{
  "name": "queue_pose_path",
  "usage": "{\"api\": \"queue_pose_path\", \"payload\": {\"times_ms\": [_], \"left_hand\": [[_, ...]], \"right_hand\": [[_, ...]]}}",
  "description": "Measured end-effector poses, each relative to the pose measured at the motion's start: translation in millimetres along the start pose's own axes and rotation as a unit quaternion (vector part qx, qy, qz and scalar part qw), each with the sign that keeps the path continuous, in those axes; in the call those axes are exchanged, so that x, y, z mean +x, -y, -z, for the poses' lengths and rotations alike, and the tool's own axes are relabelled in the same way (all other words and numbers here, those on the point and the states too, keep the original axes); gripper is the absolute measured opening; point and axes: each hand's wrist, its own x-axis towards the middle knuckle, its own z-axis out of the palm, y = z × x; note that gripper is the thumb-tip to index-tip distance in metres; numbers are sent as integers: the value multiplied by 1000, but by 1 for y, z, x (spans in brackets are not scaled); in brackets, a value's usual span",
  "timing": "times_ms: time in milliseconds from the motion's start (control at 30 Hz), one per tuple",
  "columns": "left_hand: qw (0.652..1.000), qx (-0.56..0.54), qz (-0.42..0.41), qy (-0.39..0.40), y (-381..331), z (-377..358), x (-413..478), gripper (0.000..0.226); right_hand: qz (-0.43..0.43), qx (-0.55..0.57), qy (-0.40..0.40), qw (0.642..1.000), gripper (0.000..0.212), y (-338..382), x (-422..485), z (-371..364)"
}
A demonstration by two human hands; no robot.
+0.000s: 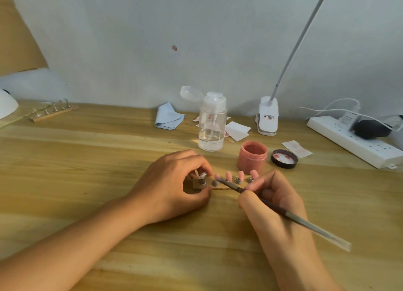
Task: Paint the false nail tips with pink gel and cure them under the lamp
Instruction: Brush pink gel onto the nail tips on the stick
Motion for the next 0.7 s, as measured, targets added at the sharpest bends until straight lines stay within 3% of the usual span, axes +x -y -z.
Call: {"api": "queue_pose_path", "payload": {"times_ms": [700], "left_hand": [[1000,4,0,-1,0,0,-1,22]], "right_hand": [[40,-31,0,999,16,-8,3,4]]}}
